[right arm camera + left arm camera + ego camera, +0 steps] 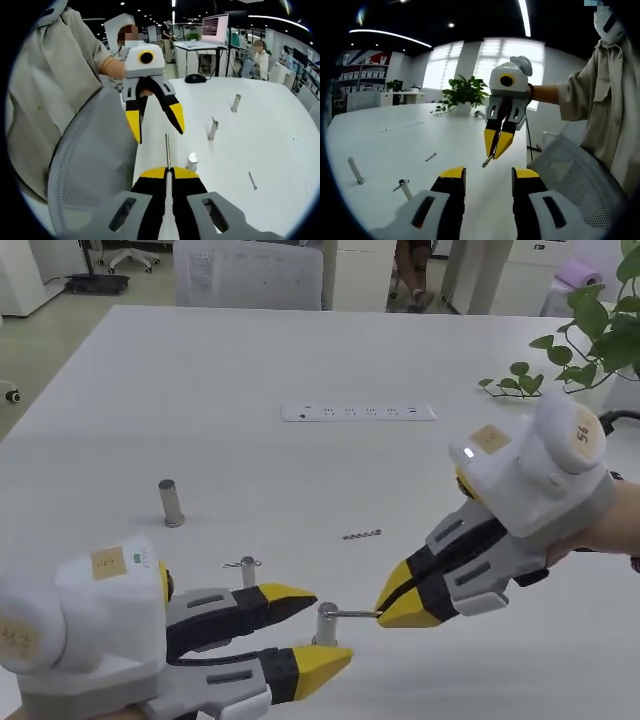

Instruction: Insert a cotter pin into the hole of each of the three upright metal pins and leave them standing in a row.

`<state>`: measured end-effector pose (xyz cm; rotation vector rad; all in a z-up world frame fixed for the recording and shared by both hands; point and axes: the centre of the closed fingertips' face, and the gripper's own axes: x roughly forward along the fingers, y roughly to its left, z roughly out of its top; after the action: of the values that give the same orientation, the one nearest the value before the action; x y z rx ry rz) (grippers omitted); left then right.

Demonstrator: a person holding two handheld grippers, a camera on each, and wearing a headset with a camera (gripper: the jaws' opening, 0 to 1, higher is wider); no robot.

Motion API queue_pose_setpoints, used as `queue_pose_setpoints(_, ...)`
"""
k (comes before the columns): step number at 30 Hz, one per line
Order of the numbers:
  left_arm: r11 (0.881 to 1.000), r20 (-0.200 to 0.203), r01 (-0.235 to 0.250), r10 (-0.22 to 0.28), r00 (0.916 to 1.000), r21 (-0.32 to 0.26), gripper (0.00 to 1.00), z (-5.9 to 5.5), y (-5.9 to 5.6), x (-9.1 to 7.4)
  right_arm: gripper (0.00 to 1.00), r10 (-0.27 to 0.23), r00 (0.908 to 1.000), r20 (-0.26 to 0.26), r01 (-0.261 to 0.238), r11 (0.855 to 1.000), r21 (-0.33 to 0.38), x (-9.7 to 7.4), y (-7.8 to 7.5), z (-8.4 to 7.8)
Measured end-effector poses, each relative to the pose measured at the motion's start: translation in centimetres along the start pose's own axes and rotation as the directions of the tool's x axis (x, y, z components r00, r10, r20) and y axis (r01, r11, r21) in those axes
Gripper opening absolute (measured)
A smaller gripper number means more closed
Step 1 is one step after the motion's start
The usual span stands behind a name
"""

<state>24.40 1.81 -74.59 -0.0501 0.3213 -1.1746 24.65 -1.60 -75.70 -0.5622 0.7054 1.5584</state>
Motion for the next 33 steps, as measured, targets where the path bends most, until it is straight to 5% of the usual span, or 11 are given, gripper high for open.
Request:
queue_pose_setpoints(9,0.997,-0.031,-0.057,0.058,0.9978,0.044,0.46,-1.3,1.1,0.3,0.03,-0.053,0.9983,-0.026,0.053,0.999,-0.01,-0.2,-0.6,-1.0)
queue_pose_setpoints(33,0.987,-0.056,-0.156,0.158,0.9859,0.035,0.37,-4.3,4.9,2.3,0.03,-0.144,0.9883,-0.051,0.144,0.99,-0.005,0.1,-3.0,-3.8)
